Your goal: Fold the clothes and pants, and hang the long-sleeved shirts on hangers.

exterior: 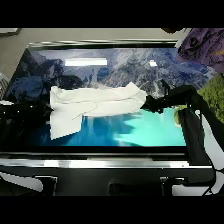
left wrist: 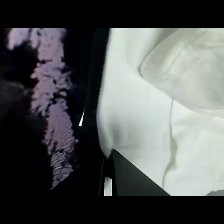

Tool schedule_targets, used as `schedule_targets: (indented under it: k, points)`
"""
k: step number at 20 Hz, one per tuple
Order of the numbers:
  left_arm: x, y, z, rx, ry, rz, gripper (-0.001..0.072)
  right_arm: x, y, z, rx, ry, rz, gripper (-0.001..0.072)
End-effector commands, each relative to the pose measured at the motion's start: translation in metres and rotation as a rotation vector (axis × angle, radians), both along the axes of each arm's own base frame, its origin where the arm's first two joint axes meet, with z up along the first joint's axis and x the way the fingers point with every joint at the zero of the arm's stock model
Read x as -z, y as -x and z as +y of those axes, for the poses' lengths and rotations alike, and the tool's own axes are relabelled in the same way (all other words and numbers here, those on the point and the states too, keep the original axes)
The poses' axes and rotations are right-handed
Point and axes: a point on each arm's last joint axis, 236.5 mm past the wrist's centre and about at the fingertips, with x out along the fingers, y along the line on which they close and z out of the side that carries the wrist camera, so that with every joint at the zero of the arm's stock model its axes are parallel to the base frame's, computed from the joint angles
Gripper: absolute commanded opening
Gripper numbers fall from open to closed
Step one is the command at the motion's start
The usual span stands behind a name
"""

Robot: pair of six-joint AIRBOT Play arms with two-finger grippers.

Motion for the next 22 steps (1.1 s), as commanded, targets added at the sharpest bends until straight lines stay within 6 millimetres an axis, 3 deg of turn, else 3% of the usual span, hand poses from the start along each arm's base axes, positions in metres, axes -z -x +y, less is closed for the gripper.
schedule_targets:
  k: [1,3,4,5,7,9,10,11,13,16,19,22]
  points:
    - [-0.035,-0.018,-0.004,0.019,-0.008,-0.085,0.0016,-0.026,-0.005,0.000,0.014,-0.002,-0.058,0.0031]
    - [-0.093,-0.037,0.000,0.032,-0.049,-0.201,0.0015,-0.072,-0.021,0.000,0.021,0.001,-0.166,0.0030]
    - [-0.134,-0.048,0.003,0.029,-0.082,-0.281,0.0015,-0.102,-0.032,-0.001,0.027,0.004,-0.238,0.0030]
    - [-0.177,-0.057,0.007,0.018,-0.117,-0.366,0.0015,-0.138,-0.045,-0.003,0.039,0.010,-0.321,0.0030]
    - [-0.282,-0.065,0.011,-0.001,-0.202,-0.571,0.0015,-0.225,-0.067,-0.014,0.081,0.058,-0.518,0.0030]
    - [-0.389,-0.050,0.004,-0.014,-0.277,-0.772,0.0015,-0.308,-0.068,-0.026,0.121,0.116,-0.688,0.0030]
    - [-0.440,-0.033,-0.002,-0.018,-0.323,-0.867,0.0015,-0.351,-0.060,-0.033,0.147,0.150,-0.775,0.0030]
    - [-0.482,-0.013,-0.007,-0.035,-0.371,-0.943,0.0015,-0.391,-0.043,-0.039,0.166,0.180,-0.857,0.0030]
    - [-0.552,0.041,-0.017,-0.088,-0.490,-1.069,0.0015,-0.447,0.003,-0.043,0.200,0.208,-0.983,0.0030]
    - [-0.609,0.125,-0.022,-0.211,-0.652,-1.160,0.0015,-0.494,0.094,-0.039,0.186,0.241,-1.100,0.0031]
    - [-0.637,0.199,-0.019,-0.343,-0.795,-1.201,0.0015,-0.533,0.169,-0.049,0.256,0.295,-1.233,0.0030]
    - [-0.641,0.233,-0.013,-0.413,-0.862,-1.187,0.0015,-0.551,0.198,-0.077,0.408,0.341,-1.274,0.0030]
